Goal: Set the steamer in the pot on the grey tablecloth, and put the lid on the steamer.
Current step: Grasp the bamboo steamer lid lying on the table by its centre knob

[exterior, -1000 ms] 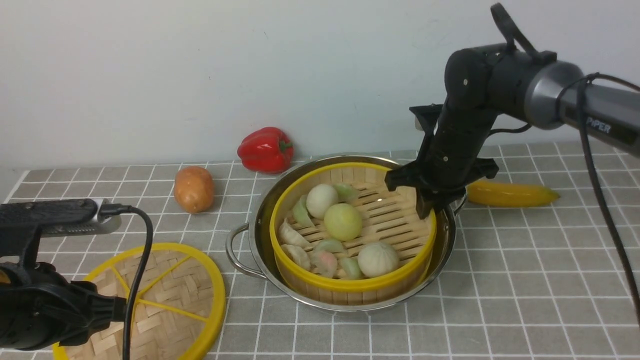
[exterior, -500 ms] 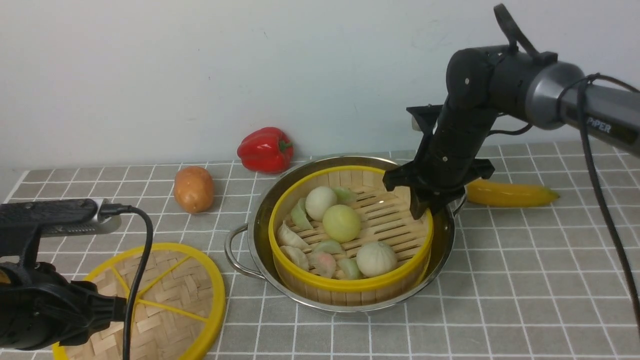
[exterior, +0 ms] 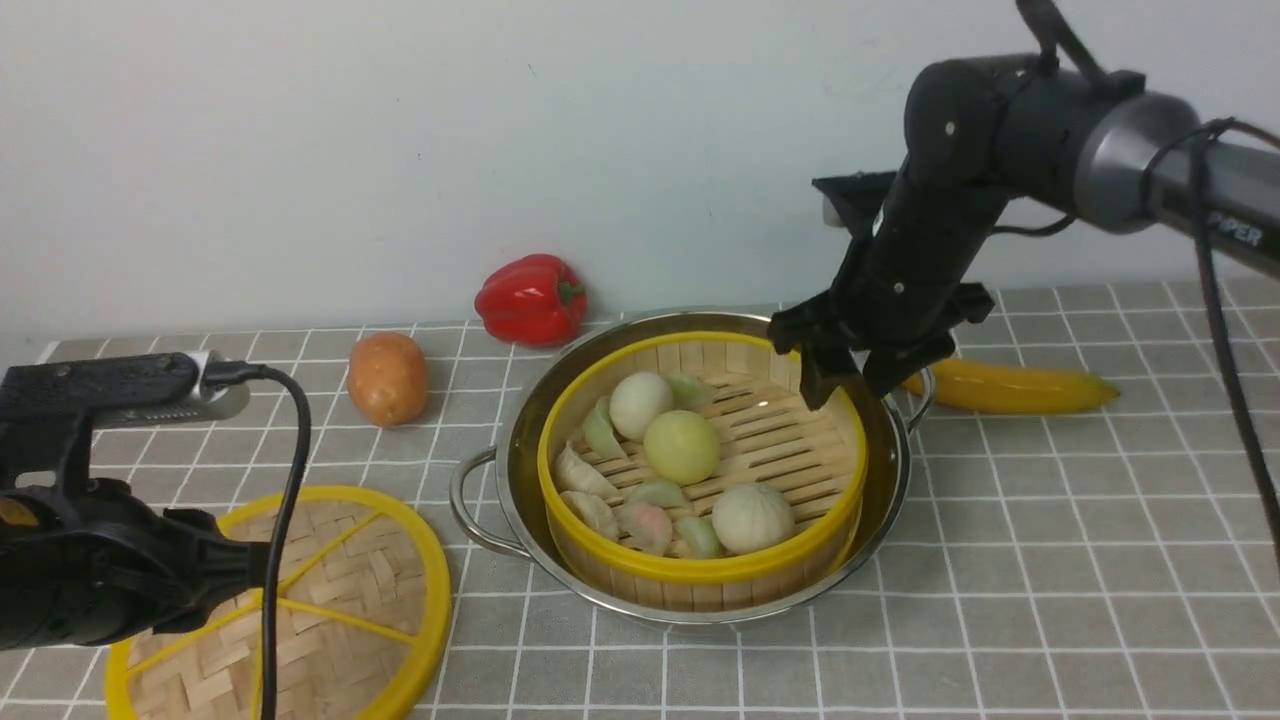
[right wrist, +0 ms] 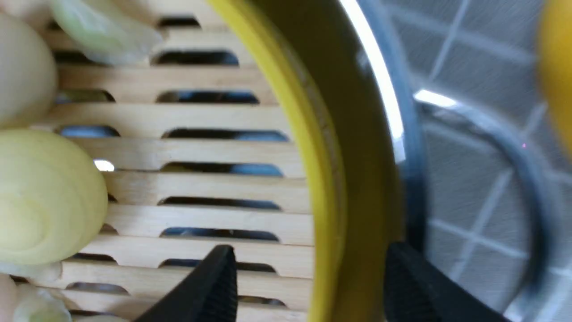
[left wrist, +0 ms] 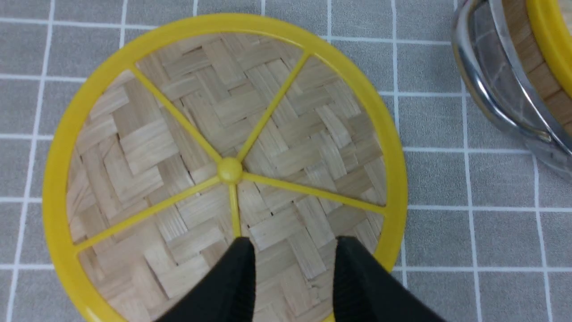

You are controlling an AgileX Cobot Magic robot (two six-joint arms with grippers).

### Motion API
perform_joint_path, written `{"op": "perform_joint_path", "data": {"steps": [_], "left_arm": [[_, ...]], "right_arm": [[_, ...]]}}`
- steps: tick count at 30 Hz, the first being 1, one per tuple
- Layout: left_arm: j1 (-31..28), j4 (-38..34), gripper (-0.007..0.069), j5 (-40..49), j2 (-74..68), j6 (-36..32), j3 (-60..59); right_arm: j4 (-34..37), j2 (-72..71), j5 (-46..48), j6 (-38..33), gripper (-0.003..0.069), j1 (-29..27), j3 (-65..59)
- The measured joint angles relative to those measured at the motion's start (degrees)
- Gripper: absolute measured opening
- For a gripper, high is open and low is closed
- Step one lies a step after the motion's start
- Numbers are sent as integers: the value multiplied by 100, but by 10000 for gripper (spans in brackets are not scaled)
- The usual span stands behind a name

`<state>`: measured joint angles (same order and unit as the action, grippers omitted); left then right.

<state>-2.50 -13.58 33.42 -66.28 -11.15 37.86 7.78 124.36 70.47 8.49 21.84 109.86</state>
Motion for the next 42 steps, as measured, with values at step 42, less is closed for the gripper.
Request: {"op": "perform_joint_path", "data": {"steps": [42], "left_arm": [[0,720,120,-786,-2791,-101,757]], "right_arm": [[822,-8633,7,344,437,0,-1524]]}}
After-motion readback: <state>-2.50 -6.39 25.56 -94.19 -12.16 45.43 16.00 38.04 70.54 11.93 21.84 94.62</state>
